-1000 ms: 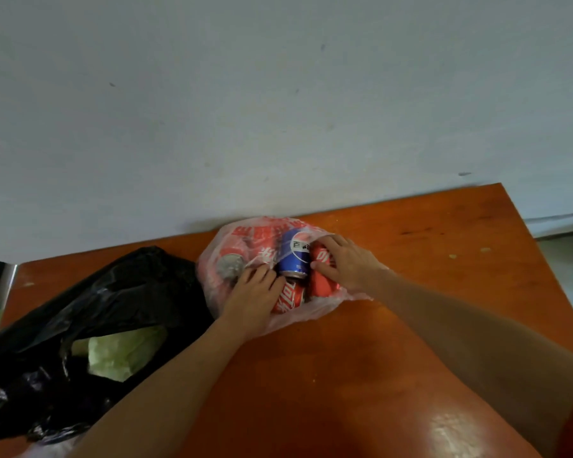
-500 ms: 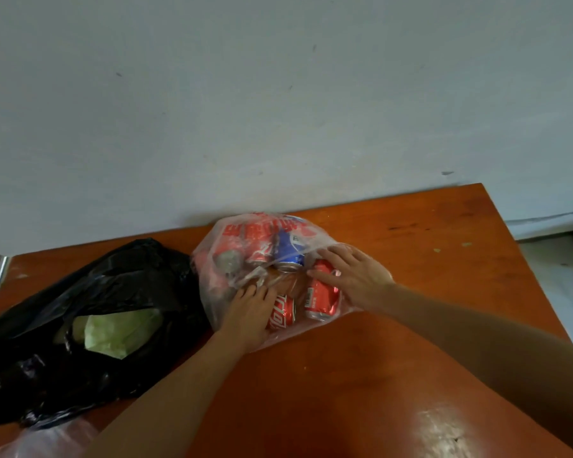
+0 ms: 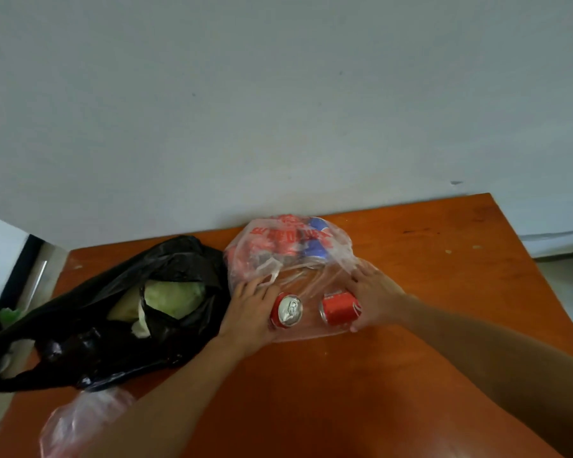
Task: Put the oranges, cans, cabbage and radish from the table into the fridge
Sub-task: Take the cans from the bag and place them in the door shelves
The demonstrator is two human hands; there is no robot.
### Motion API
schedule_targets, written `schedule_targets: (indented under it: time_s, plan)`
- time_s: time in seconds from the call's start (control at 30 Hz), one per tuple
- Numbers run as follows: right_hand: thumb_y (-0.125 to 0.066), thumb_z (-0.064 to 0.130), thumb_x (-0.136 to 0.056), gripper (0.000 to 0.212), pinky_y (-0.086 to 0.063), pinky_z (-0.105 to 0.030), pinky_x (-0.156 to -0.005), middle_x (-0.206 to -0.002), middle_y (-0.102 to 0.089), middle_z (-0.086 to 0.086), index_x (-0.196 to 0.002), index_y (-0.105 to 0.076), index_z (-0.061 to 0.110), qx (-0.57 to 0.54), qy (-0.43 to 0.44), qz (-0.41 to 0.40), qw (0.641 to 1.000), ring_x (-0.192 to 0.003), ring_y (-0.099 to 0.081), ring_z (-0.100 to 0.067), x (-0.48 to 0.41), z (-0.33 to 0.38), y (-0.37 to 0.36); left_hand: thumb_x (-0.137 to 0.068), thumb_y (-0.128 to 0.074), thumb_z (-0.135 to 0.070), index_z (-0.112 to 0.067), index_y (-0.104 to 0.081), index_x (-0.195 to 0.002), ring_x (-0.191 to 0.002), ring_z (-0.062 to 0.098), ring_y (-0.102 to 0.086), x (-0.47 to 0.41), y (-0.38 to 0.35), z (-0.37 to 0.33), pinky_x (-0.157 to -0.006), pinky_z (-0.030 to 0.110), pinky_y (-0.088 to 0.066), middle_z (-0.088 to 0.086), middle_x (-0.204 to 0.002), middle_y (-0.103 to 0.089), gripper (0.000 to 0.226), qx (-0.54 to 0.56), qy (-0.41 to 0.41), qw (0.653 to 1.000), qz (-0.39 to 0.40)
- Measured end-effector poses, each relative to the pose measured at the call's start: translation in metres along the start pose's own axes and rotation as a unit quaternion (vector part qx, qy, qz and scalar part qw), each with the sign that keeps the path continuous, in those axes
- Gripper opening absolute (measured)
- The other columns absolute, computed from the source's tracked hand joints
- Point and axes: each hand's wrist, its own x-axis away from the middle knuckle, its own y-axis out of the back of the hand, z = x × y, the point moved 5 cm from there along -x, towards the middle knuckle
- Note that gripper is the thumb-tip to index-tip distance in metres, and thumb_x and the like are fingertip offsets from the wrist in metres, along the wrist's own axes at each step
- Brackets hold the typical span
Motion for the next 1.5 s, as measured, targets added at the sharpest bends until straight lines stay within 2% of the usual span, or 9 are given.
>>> schedule_targets:
  time_s: [0.1,0.17,0.3,0.43,0.57,0.7,1.03,1.27,1.5]
  plan:
    - [-0.068,0.073,-0.058,0.099,-0.03,-0.04,-0.111,-0.146,-0.038,-0.001,-0.141,-0.035,0.031,-0.09,-0.06,-0.034,0.993,-0.134,-0.036,-0.024,0.021,0.002,0.019,-0.065,-0.061,-0.068,-0.016,-0.049,-0.127,-0.13,0.027,-0.038,0.007,0.022,-0.003,-0.11,0.045,-0.028,0.004,-0.133,-0.053,0.081,-0.015,-0.013,0.999,-0.03]
    - [-0.067,0.074,-0.058,0.098,-0.049,-0.037,-0.094,-0.139,-0.047,0.002,-0.138,-0.038,0.027,-0.139,-0.115,-0.067,0.981,-0.115,-0.054,-0.022,0.042,0.0,0.033,-0.061,-0.063,-0.066,-0.016,-0.047,-0.125,-0.127,0.031,-0.045,0.009,0.039,-0.01,-0.108,0.051,-0.034,0.009,-0.131,-0.056,0.083,-0.022,-0.03,0.997,-0.064]
    - [-0.068,0.063,-0.066,0.075,-0.05,-0.031,-0.08,-0.115,-0.062,0.0,-0.127,-0.043,0.027,-0.139,-0.196,-0.124,0.963,-0.097,-0.062,-0.021,0.101,-0.007,0.058,-0.058,-0.073,-0.054,-0.023,-0.041,-0.12,-0.11,0.031,-0.057,0.006,0.076,-0.039,-0.098,0.049,-0.044,0.004,-0.114,-0.061,0.076,0.034,-0.091,0.985,-0.14]
    - [-0.07,0.06,-0.068,0.08,-0.05,-0.033,-0.082,-0.118,-0.059,-0.001,-0.134,-0.04,0.026,-0.135,-0.271,-0.168,0.938,-0.101,-0.061,-0.022,0.188,-0.02,0.071,-0.066,-0.062,-0.05,-0.015,-0.051,-0.122,-0.104,0.026,-0.058,-0.001,0.113,-0.093,-0.093,0.041,-0.047,0.004,-0.115,-0.062,0.067,0.093,-0.152,0.968,-0.174]
    - [-0.071,0.058,-0.065,0.081,-0.048,-0.03,-0.078,-0.116,-0.057,0.001,-0.134,-0.039,0.029,-0.144,-0.353,-0.19,0.905,-0.099,-0.059,-0.02,0.291,-0.033,0.066,-0.06,-0.078,-0.039,-0.015,-0.047,-0.118,-0.095,0.026,-0.06,-0.001,0.137,-0.172,-0.081,0.04,-0.051,0.005,-0.109,-0.063,0.069,0.101,-0.257,0.941,-0.194]
    - [-0.072,0.053,-0.064,0.079,-0.047,-0.03,-0.076,-0.112,-0.058,0.0,-0.133,-0.042,0.027,-0.157,-0.437,-0.202,0.862,-0.092,-0.058,-0.02,0.403,-0.037,0.047,-0.05,-0.086,-0.03,-0.017,-0.042,-0.119,-0.089,0.026,-0.063,0.007,0.154,-0.267,-0.073,0.038,-0.055,0.007,-0.103,-0.065,0.082,0.086,-0.351,0.91,-0.204]
    - [-0.067,0.054,-0.068,0.072,-0.038,-0.029,-0.071,-0.113,-0.058,0.0,-0.13,-0.041,0.03,-0.131,-0.636,-0.225,0.726,-0.095,-0.06,-0.023,0.735,-0.008,-0.06,-0.042,-0.09,-0.025,-0.013,-0.051,-0.113,-0.078,0.025,-0.063,0.105,0.162,-0.58,-0.066,0.033,-0.052,0.006,-0.095,-0.065,0.082,0.118,-0.551,0.8,-0.207]
    - [-0.068,0.059,-0.067,0.08,-0.046,-0.032,-0.079,-0.119,-0.057,-0.001,-0.135,-0.039,0.031,-0.138,-0.743,-0.199,0.624,-0.102,-0.059,-0.023,0.959,0.039,-0.154,-0.051,-0.082,-0.025,-0.019,-0.044,-0.112,-0.081,0.029,-0.062,0.215,0.136,-0.798,-0.068,0.035,-0.053,0.005,-0.095,-0.064,0.072,0.149,-0.656,0.719,-0.175]
    - [-0.069,0.058,-0.07,0.081,-0.044,-0.03,-0.085,-0.125,-0.056,-0.001,-0.138,-0.036,0.029,-0.147,-0.812,-0.22,0.52,-0.105,-0.057,-0.019,1.104,0.072,-0.217,-0.058,-0.085,-0.034,-0.021,-0.043,-0.126,-0.088,0.026,-0.063,0.292,0.124,-0.965,-0.073,0.036,-0.051,0.006,-0.105,-0.065,0.081,0.15,-0.743,0.628,-0.178]
